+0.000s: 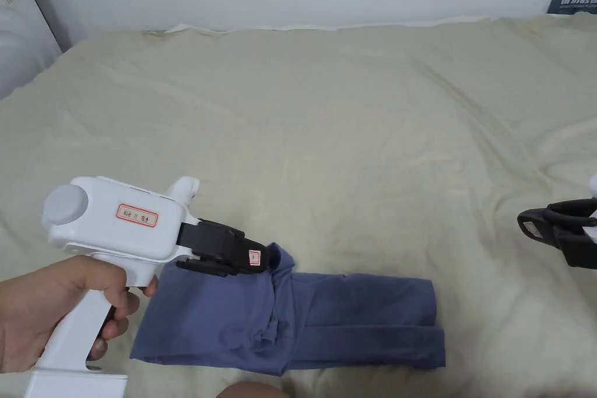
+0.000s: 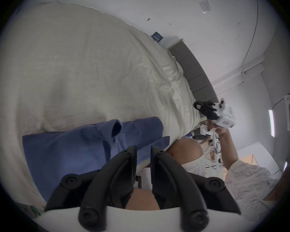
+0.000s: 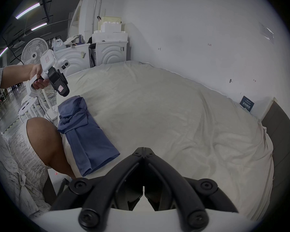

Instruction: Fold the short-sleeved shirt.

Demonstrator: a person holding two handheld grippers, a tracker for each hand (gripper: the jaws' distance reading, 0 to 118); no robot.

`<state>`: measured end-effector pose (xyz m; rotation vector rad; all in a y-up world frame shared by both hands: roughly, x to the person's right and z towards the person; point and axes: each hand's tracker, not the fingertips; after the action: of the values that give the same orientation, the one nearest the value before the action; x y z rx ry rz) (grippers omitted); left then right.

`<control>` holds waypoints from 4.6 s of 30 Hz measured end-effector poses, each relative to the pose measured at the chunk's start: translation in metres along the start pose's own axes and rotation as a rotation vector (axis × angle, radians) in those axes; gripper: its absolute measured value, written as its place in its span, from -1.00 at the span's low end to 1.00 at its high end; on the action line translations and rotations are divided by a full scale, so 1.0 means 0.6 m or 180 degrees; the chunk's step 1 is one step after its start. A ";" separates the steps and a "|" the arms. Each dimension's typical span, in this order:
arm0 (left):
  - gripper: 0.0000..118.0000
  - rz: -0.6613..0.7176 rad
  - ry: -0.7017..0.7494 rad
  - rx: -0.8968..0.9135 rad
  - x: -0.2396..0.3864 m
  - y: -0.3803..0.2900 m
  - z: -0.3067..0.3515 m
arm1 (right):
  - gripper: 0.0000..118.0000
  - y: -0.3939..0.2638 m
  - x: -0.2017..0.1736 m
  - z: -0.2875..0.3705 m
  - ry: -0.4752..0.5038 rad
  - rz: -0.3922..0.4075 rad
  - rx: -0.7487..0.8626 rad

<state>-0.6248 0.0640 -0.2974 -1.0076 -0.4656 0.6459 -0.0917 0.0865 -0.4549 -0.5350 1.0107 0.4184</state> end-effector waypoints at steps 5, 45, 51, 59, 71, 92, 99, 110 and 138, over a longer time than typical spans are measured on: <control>-0.99 0.0080 -0.0275 0.0127 -0.039 -0.014 0.014 | -1.00 0.001 0.008 -0.002 -0.0016 -0.0015 0.0011; -1.00 0.0353 -0.0515 -0.0419 -0.111 -0.091 -0.150 | -1.00 0.025 0.002 -0.050 -0.0001 0.0013 -0.0192; -1.00 0.0058 -0.0529 -0.0319 -0.083 -0.064 -0.125 | -1.00 0.044 0.001 -0.045 -0.0016 0.0080 -0.0180; -1.00 -0.0285 0.0503 0.0011 -0.135 -0.102 0.053 | -1.00 0.075 -0.013 -0.063 0.0036 0.0150 -0.0167; -1.00 -0.0016 0.1152 0.0346 -0.235 -0.134 0.200 | -1.00 0.103 -0.048 -0.095 0.0168 0.0237 -0.0156; 0.22 0.1229 -0.0952 0.0278 -0.409 -0.154 0.077 | -1.00 0.080 -0.052 -0.111 0.0227 0.0273 -0.0382; 0.23 0.1148 -0.1264 0.0215 -0.422 -0.114 0.043 | -1.00 0.069 -0.037 -0.140 0.0211 0.0253 -0.0509; 0.14 0.0802 -0.1130 0.0085 -0.347 -0.090 -0.025 | -1.00 0.072 -0.040 -0.144 0.0247 0.0226 -0.0449; -0.74 0.0556 0.1104 0.0109 -0.274 -0.075 0.257 | -1.00 0.060 -0.032 -0.101 0.0247 0.0115 -0.0147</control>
<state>-0.8284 0.0302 -0.1970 -1.1094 -0.0625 0.6160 -0.1620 0.0772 -0.4719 -0.5787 1.0886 0.4567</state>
